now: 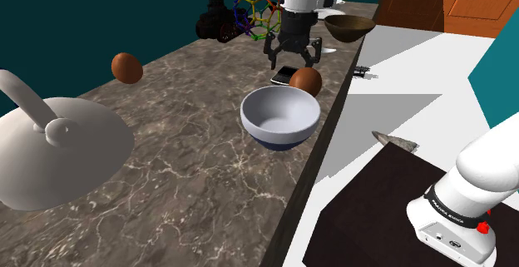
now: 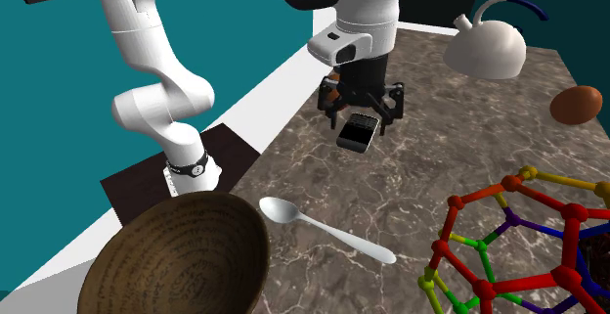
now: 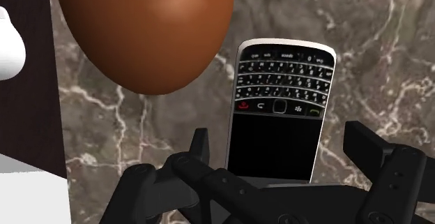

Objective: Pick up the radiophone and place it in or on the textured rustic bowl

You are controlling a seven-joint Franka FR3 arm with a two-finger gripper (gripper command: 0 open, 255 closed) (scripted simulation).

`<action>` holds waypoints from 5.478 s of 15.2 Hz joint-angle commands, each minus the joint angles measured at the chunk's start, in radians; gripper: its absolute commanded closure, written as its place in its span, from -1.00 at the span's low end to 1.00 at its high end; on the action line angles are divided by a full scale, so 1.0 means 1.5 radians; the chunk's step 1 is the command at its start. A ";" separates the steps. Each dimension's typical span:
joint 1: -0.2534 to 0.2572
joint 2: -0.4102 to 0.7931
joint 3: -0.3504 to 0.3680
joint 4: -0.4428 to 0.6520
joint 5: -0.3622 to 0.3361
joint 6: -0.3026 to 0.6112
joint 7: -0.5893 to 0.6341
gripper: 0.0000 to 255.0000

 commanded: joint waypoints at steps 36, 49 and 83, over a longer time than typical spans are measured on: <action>-0.004 0.034 0.002 0.178 -0.021 -0.148 0.020 1.00; -0.017 0.076 -0.006 0.322 -0.043 -0.258 0.009 1.00; -0.206 0.188 -0.217 0.396 -0.072 -0.250 -0.397 1.00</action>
